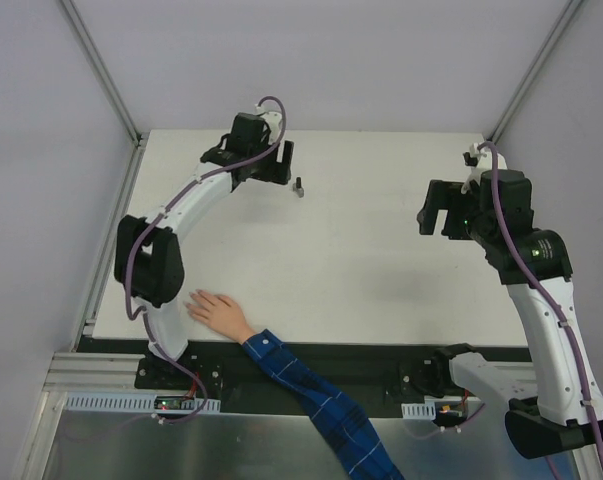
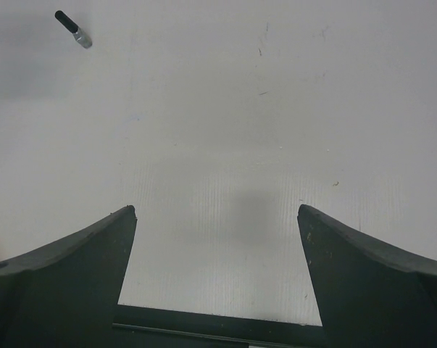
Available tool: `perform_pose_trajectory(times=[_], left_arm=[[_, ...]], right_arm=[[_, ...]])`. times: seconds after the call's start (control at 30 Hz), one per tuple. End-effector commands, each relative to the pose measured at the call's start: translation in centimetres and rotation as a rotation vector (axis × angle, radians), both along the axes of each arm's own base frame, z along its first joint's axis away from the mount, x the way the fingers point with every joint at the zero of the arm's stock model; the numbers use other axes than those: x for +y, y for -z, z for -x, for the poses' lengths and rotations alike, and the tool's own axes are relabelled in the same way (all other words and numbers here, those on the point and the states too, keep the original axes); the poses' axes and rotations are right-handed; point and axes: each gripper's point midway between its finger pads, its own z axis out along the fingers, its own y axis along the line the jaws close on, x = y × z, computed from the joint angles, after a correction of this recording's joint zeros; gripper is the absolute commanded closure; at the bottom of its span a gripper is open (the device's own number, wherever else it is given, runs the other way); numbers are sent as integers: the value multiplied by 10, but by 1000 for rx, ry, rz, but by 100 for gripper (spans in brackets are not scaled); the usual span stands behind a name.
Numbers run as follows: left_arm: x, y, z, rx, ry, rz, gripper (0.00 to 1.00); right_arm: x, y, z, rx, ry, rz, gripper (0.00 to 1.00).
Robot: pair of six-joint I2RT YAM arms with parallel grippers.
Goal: Paint the nails
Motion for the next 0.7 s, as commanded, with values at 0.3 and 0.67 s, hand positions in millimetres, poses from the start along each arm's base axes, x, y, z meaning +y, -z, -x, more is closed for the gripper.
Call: perform_pose_trajectory(times=[0.3,0.67], left_arm=[[-78,48,-74,-36,99,-73,42],[-76,86,-88,-4,60,-128,53]], right_arm=[[2,0,5,-9,-26,4,3],[3,10,5,11,-42,11,3]])
